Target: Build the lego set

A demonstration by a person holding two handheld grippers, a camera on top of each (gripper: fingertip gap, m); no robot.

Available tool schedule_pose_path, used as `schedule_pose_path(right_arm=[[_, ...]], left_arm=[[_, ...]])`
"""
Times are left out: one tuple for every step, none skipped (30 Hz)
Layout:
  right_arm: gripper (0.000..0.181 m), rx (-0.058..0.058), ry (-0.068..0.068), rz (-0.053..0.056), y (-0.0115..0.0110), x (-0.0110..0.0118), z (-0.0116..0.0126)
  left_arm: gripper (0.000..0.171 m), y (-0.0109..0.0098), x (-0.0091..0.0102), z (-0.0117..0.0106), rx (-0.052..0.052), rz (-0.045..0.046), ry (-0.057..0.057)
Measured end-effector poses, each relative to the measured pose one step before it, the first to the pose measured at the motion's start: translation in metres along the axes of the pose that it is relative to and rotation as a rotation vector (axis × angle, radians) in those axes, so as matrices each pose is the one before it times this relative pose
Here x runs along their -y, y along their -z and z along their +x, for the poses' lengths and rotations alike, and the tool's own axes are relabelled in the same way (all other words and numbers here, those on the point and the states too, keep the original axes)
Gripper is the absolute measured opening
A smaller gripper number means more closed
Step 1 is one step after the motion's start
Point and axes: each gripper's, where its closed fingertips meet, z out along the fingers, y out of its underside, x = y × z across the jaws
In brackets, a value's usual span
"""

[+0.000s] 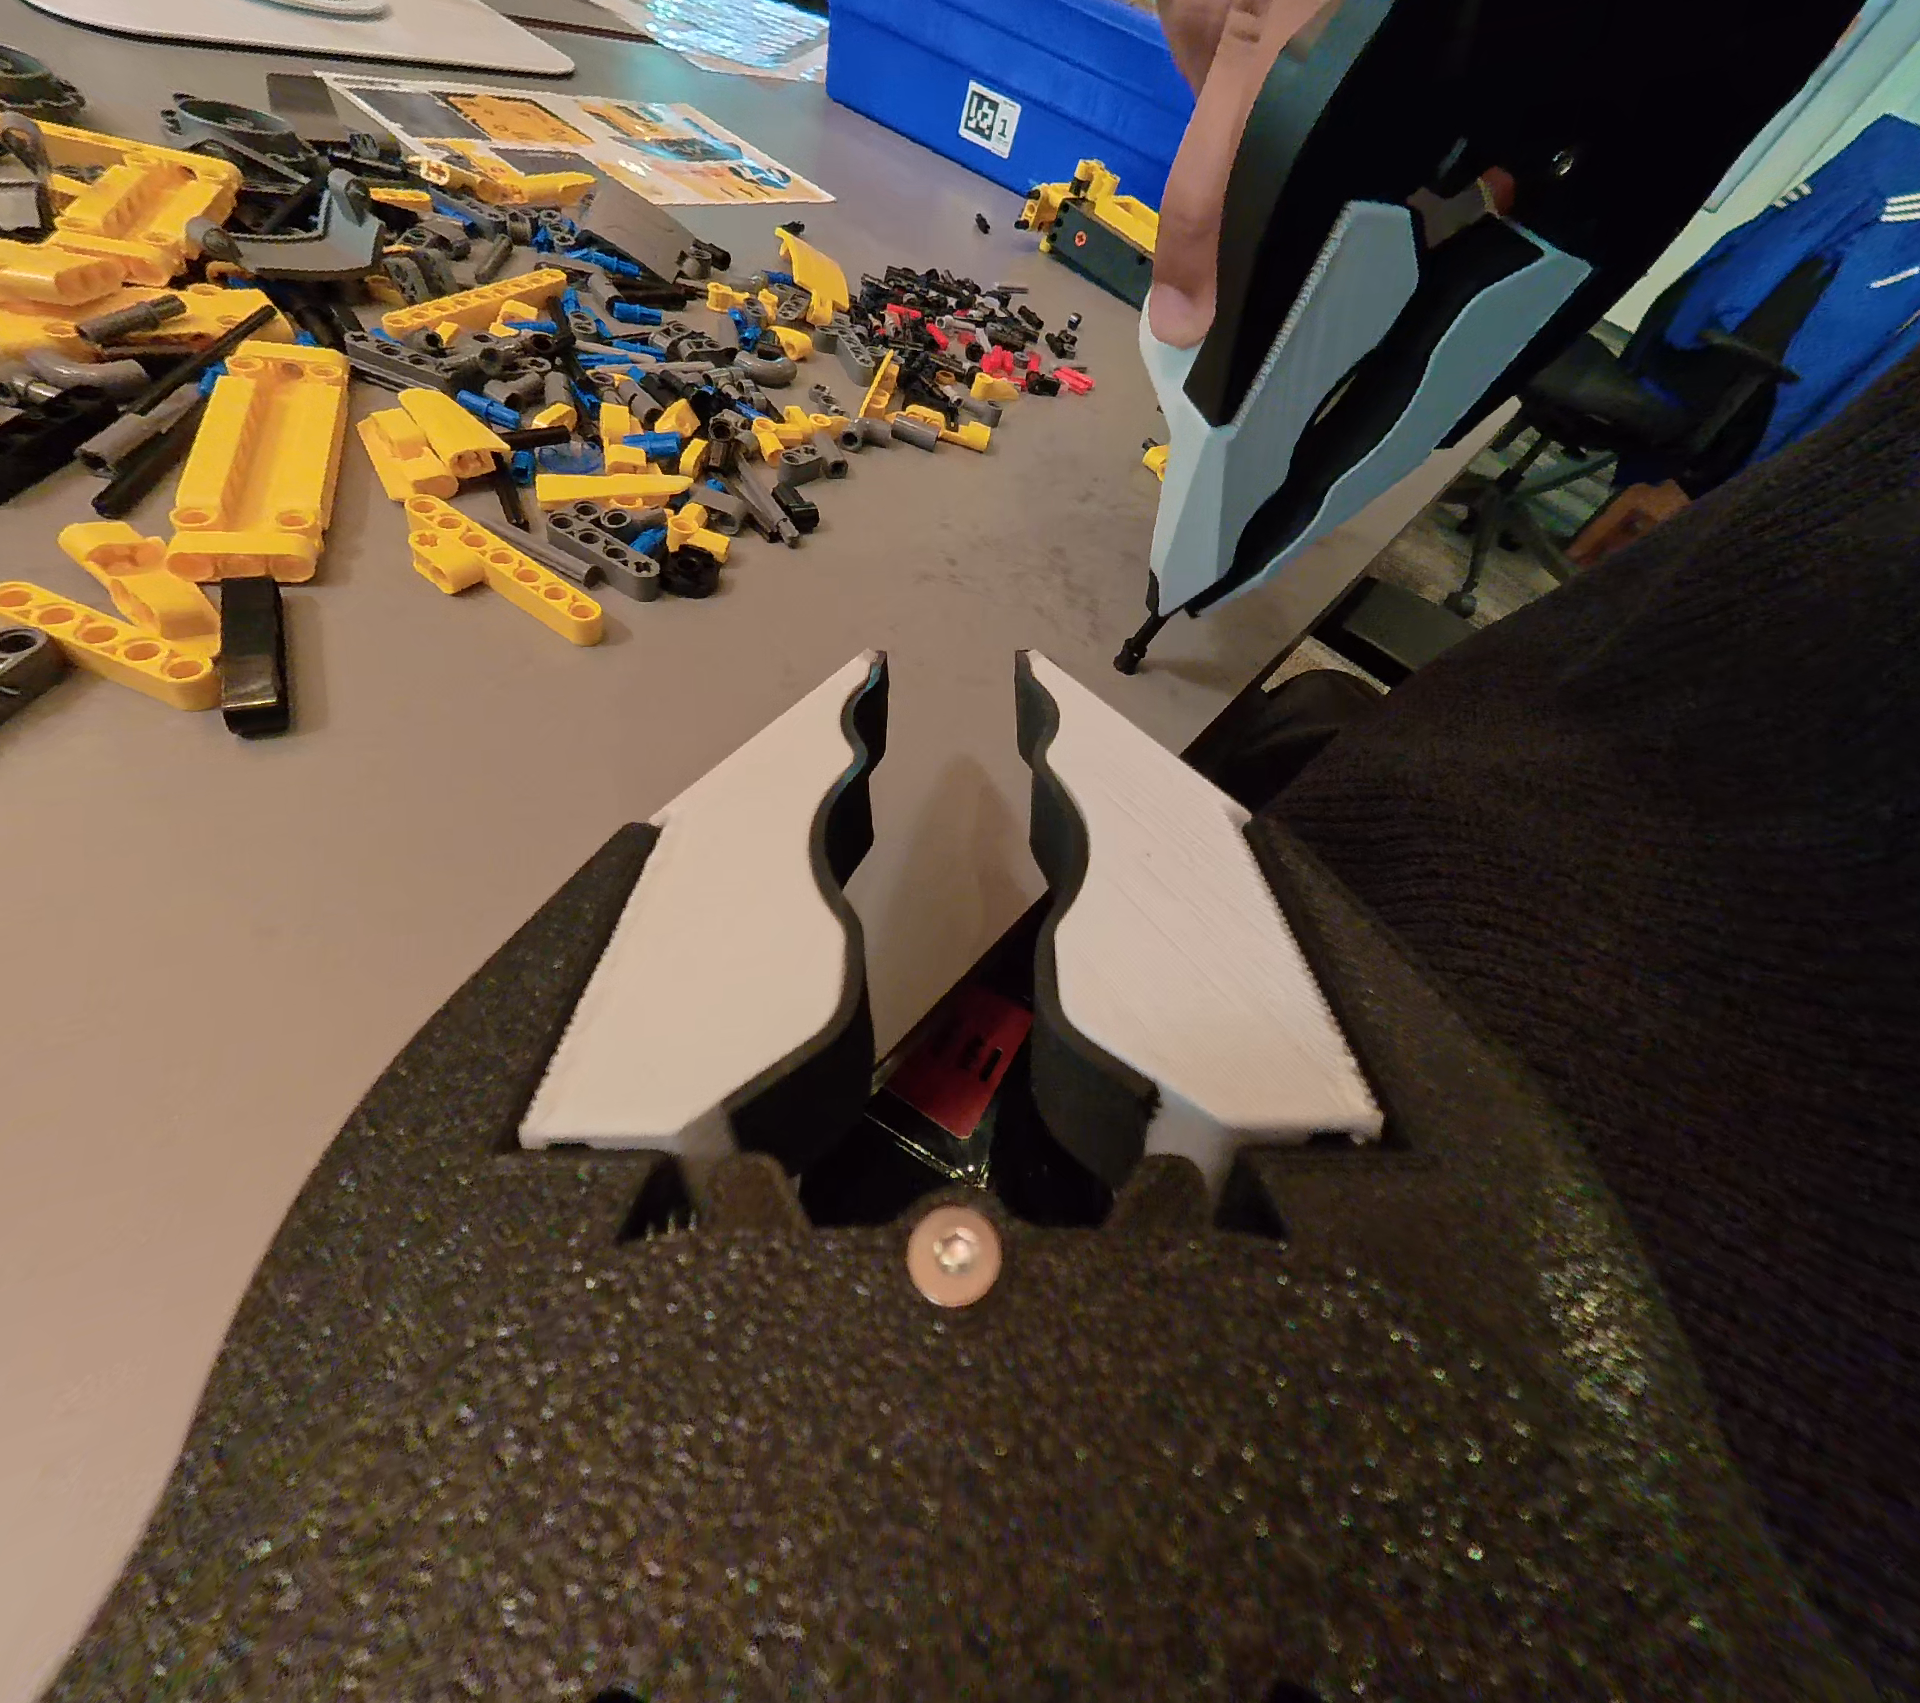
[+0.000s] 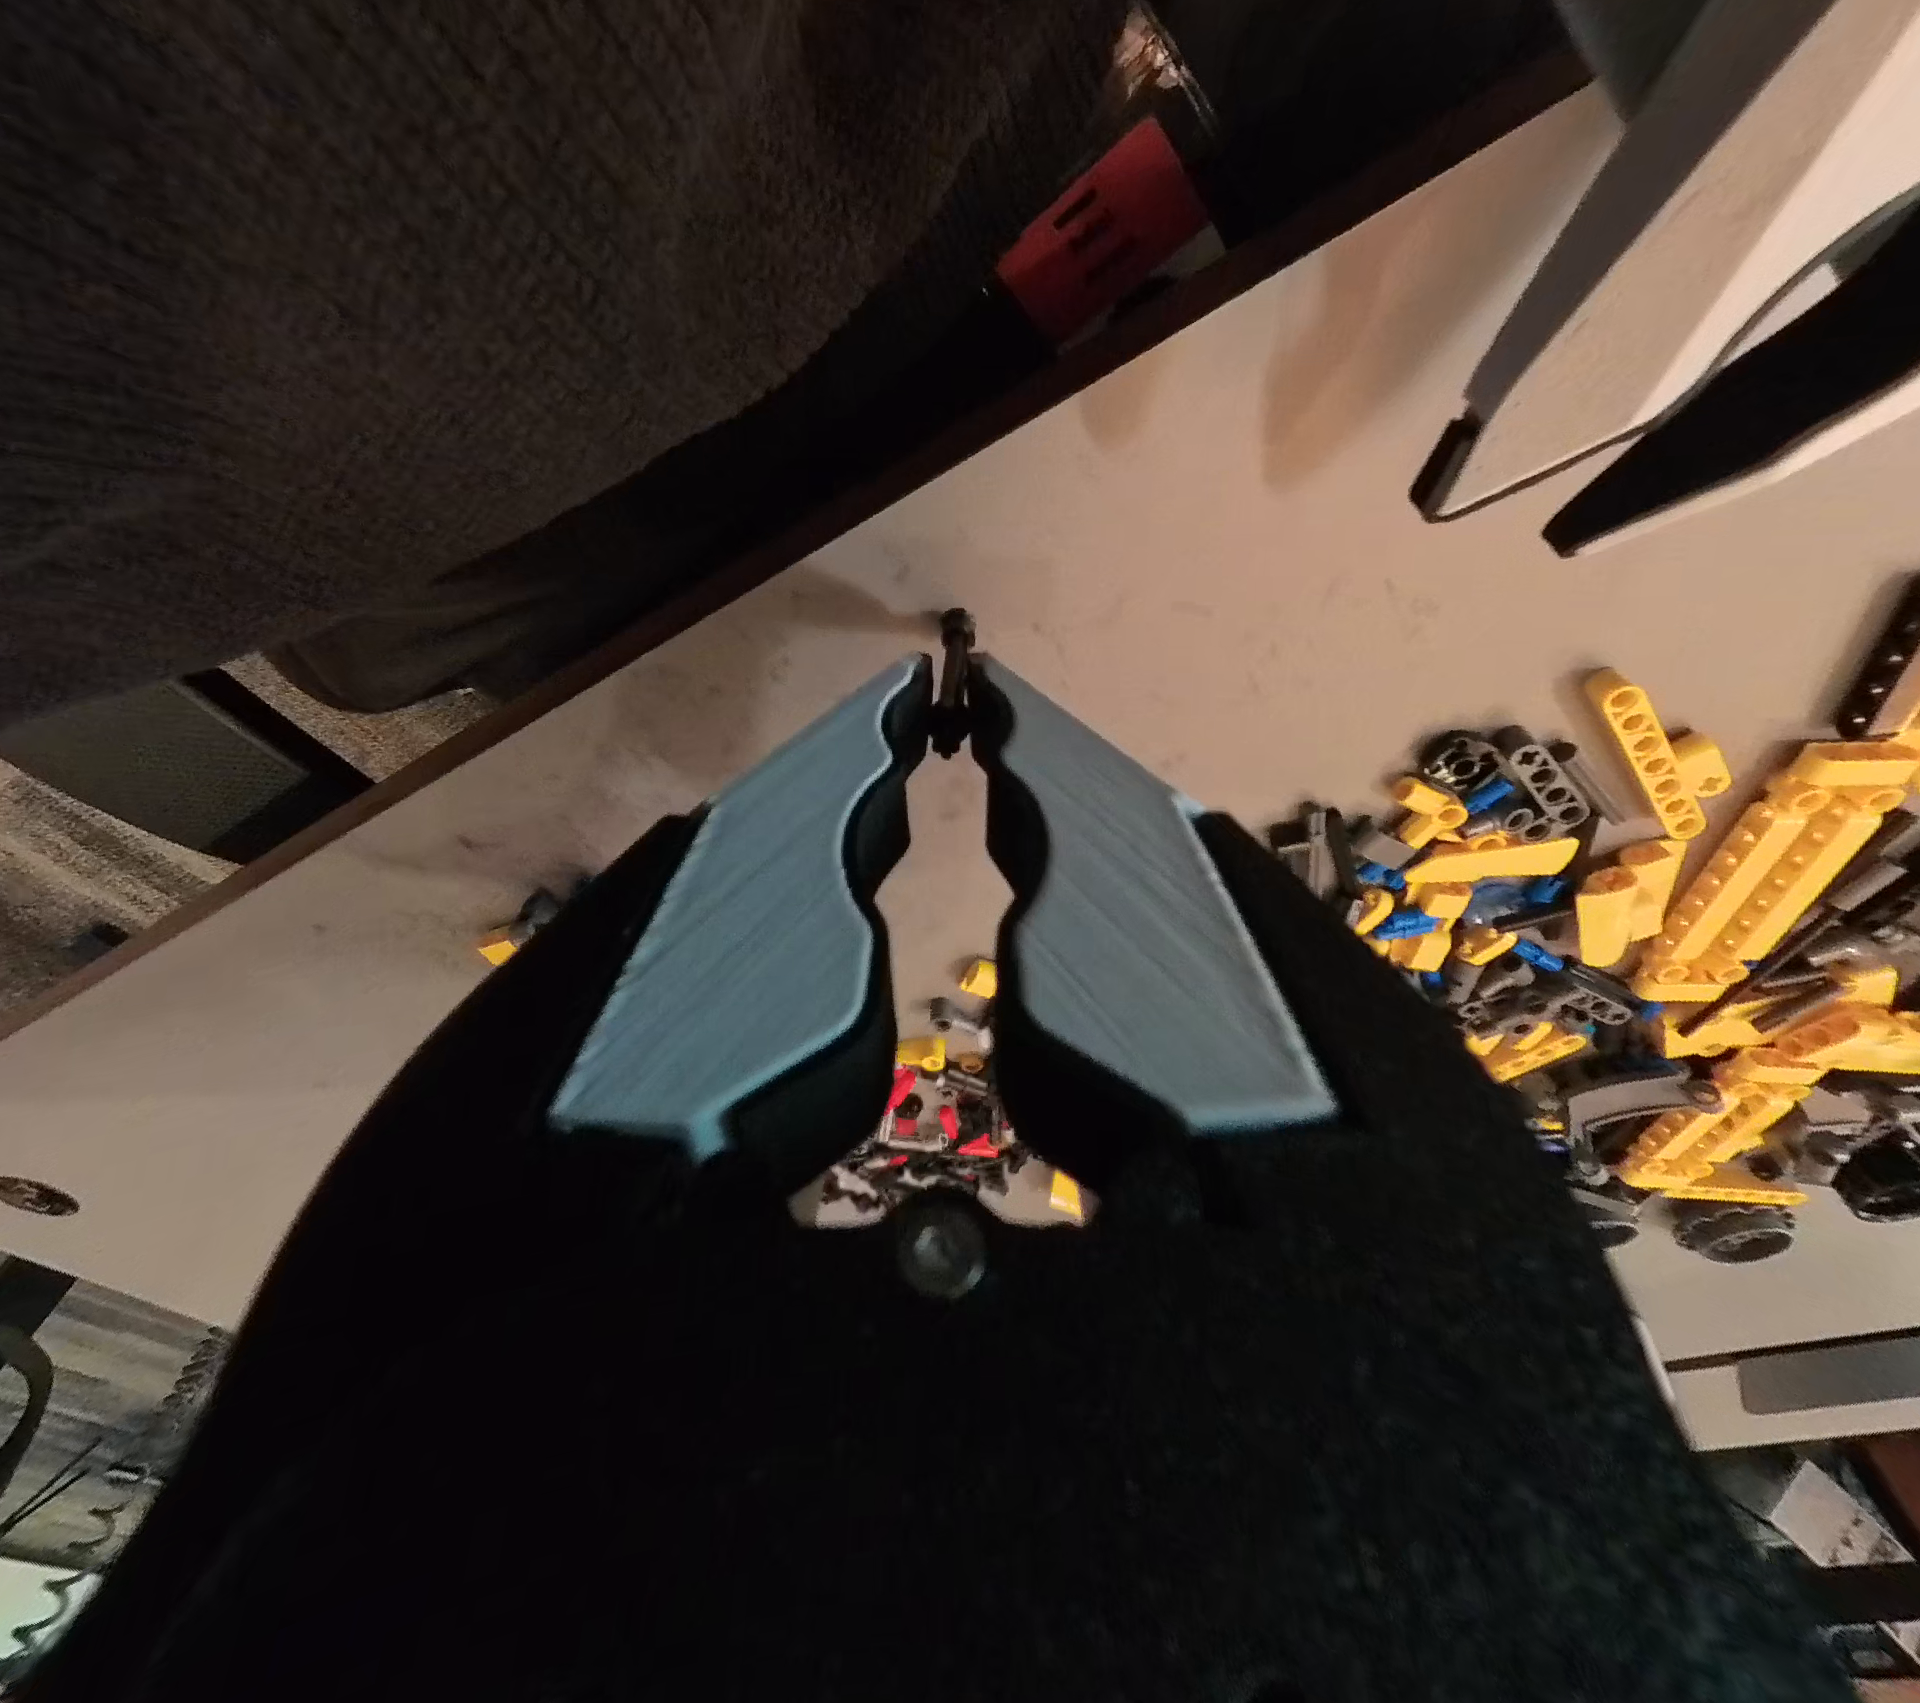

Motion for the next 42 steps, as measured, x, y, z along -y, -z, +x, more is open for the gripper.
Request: schedule_pose_path(right_arm=[[0.006, 0.0015, -0.0036, 0.0003, 0.00007, -0.00045, -0.00004], [0.006, 0.0021, -0.0055, 0.0030, -0.00003, -0.00020, -0.00008], [0.006, 0.0021, -0.0063, 0.0034, -0.00004, -0.00018, 0.00006], [0.006, 0.0015, -0.0053, 0.0034, 0.00006, 0.00005, 0.00005], [0.006, 0.0013, -0.0043, 0.0030, -0.00001, 0.00004, -0.00004], [0.006, 0.0007, -0.0024, 0.0021, 0.00005, 0.00004, 0.00000], [0.006, 0.0000, -0.0005, 0.0015, -0.00001, -0.00011, 0.00001], [0.006, -0.0005, 0.0008, 0.0016, -0.00003, -0.00006, -0.00002], [0.006, -0.0009, 0.0011, 0.0021, -0.00007, -0.00008, 0.00004], [0.006, -0.0001, -0.0012, 0.0020, 0.00005, -0.00015, 0.00006], [0.006, 0.0010, -0.0037, 0.0018, -0.00003, -0.00032, 0.00001], [0.006, 0.0015, -0.0049, 0.0038, 0.00003, -0.00017, 0.00004], [0.005, 0.0016, -0.0051, 0.0057, 0.00000, -0.00010, -0.00001], [0.005, 0.0020, -0.0062, 0.0076, -0.00002, 0.00004, 0.00004], [0.005, 0.0022, -0.0075, 0.0088, 0.00001, 0.00022, -0.00008], [0.005, 0.0018, -0.0074, 0.0083, 0.00006, 0.00014, 0.00009], [0.005, 0.0015, -0.0071, 0.0089, 0.00001, 0.00027, -0.00004], [0.005, 0.0015, -0.0072, 0.0083, -0.00003, 0.00029, -0.00002], [0.005, 0.0004, -0.0049, 0.0050, -0.00001, 0.00006, 0.00002], [0.005, -0.0007, -0.0023, 0.0035, -0.00003, 0.00017, 0.00010], [0.005, -0.0007, -0.0017, 0.0017, -0.00012, 0.00014, -0.00003], [0.005, -0.0016, 0.0002, -0.0006, -0.00007, 0.00003, 0.00005], [0.005, -0.0021, 0.0006, -0.0012, -0.00004, 0.00006, -0.00004], [0.005, -0.0011, -0.0016, -0.0008, -0.00025, -0.00001, -0.00003], [0.005, 0.0001, -0.0042, 0.0003, -0.00011, 0.00002, -0.00001], [0.005, 0.0022, -0.0086, 0.0002, -0.00017, -0.00025, -0.00003], [0.005, 0.0030, -0.0078, -0.0012, -0.00016, -0.00046, 0.00012], [0.005, 0.0021, -0.0028, -0.0025, -0.00019, -0.00061, 0.00012], [0.005, 0.0020, -0.0012, -0.0061, -0.00045, -0.00090, 0.00007], [0.005, 0.0014, 0.0004, -0.0150, -0.00122, -0.00235, 0.00012], [0.005, -0.0020, 0.0039, -0.0244, -0.00237, -0.00428, 0.00010], [0.005, -0.0025, 0.0032, -0.0169, -0.00265, -0.00373, -0.00005], [0.005, 0.0046, -0.0058, 0.0088, -0.00166, -0.00045, -0.00083], [0.005, 0.0178, -0.0159, 0.0214, -0.00181, 0.00166, -0.00238], [0.005, 0.0151, -0.0088, 0.0030, -0.00370, -0.00025, -0.00274], [0.005, -0.0045, 0.0118, -0.0218, -0.00455, -0.00317, -0.00094], [0.006, -0.0139, 0.0179, -0.0278, -0.00352, -0.00370, 0.00024], [0.005, -0.0065, 0.0024, -0.0010, 0.00005, 0.00031, 0.00042], [0.005, 0.0013, -0.0158, 0.0174, 0.00295, 0.00254, 0.00103], [0.005, 0.0001, -0.0198, 0.0202, 0.00429, 0.00225, 0.00177], [0.005, -0.0037, -0.0164, 0.0170, 0.00439, 0.00127, 0.00223], [0.005, -0.0051, -0.0143, 0.0106, 0.00350, 0.00032, 0.00207]], left_arm=[[0.024, -0.00001, 0.00001, -0.00001, 0.0000, 0.00010, 0.0000], [0.024, 0.00005, 0.00027, 0.00015, 0.0000, 0.00101, -0.0003], [0.024, 0.00017, 0.00026, 0.00005, 0.0000, 0.00094, -0.0004], [0.024, 0.00009, 0.00006, 0.00008, 0.0002, 0.00013, -0.0004], [0.024, 0.00001, -0.00002, -0.00006, 0.0003, -0.00016, -0.0003], [0.024, -0.00011, -0.00022, -0.00005, 0.0000, -0.00044, 0.0003], [0.024, -0.00003, -0.00017, -0.00005, -0.0004, -0.00090, 0.0006], [0.024, -0.00016, -0.00013, -0.00005, 0.0001, -0.00069, 0.0002], [0.024, 0.00003, -0.00013, -0.00002, 0.0006, -0.00079, -0.0004], [0.024, 0.00001, 0.00005, -0.00006, 0.0008, -0.00016, -0.0009], [0.024, -0.00005, 0.00011, 0.00016, 0.0001, 0.00044, -0.0006], [0.024, 0.00008, 0.00015, 0.00015, -0.0007, 0.00059, 0.0002], [0.024, 0.00009, 0.00005, 0.00000, -0.0004, 0.00039, 0.0003], [0.024, -0.00001, 0.00002, -0.00005, 0.0004, 0.00014, 0.0001], [0.024, 0.00001, -0.00010, -0.00016, 0.0004, -0.00022, 0.0002], [0.024, -0.00004, -0.00007, 0.00002, -0.0002, 0.00018, 0.0004], [0.024, -0.00001, 0.00008, 0.00001, -0.0005, 0.00042, 0.0004], [0.024, -0.00010, -0.00003, 0.00012, -0.0003, -0.00025, 0.0000], [0.024, -0.00018, -0.00023, -0.00015, 0.0004, -0.00075, 0.0000], [0.024, -0.00016, -0.00028, -0.00003, -0.0002, -0.00108, 0.0004], [0.024, -0.00017, -0.00013, 0.00002, -0.0004, -0.00067, 0.0004], [0.024, -0.00002, -0.00011, 0.00000, -0.0001, -0.00010, 0.0001], [0.024, -0.00011, -0.00001, 0.00008, 0.0000, -0.00013, 0.0000], [0.024, 0.00001, -0.00001, -0.00001, 0.0000, -0.00007, 0.0000], [0.024, -0.00009, -0.00004, 0.00007, 0.0000, -0.00034, -0.0002], [0.024, -0.00008, -0.00007, 0.00004, 0.0001, -0.00055, -0.0004], [0.024, -0.00009, -0.00012, 0.00019, -0.0002, -0.00074, -0.0003], [0.024, 0.00002, -0.00025, 0.00010, -0.0003, -0.00095, -0.0002], [0.024, -0.00006, 0.00003, 0.00001, 0.0004, -0.00046, -0.0006], [0.024, 0.00008, 0.00001, -0.00013, 0.0008, 0.00025, -0.0005], [0.024, -0.00001, -0.00012, 0.00003, -0.0002, -0.00016, 0.0004], [0.024, 0.00001, -0.00009, -0.00001, -0.0004, -0.00014, 0.0008], [0.024, 0.00003, 0.00000, -0.00010, 0.0001, -0.00018, 0.0002], [0.024, 0.00001, 0.00006, -0.00004, 0.0009, -0.00005, -0.0006], [0.024, -0.00006, -0.00002, -0.00018, 0.0009, 0.00049, -0.0004], [0.024, -0.00019, -0.00037, -0.00028, 0.0001, -0.00074, 0.0010], [0.024, -0.00040, -0.00080, -0.00062, 0.0001, -0.00227, 0.0023], [0.024, -0.00039, -0.00102, -0.00077, 0.0004, -0.00276, 0.0031], [0.024, -0.00046, -0.00063, -0.00069, -0.0010, -0.00097, 0.0037], [0.024, 0.00012, 0.00066, 0.00005, -0.0045, 0.00578, 0.0056], [0.024, 0.00008, 0.00013, 0.00002, -0.0040, 0.00168, 0.0041], [0.024, 0.00014, 0.00026, 0.00002, -0.0023, 0.00200, 0.0025]])
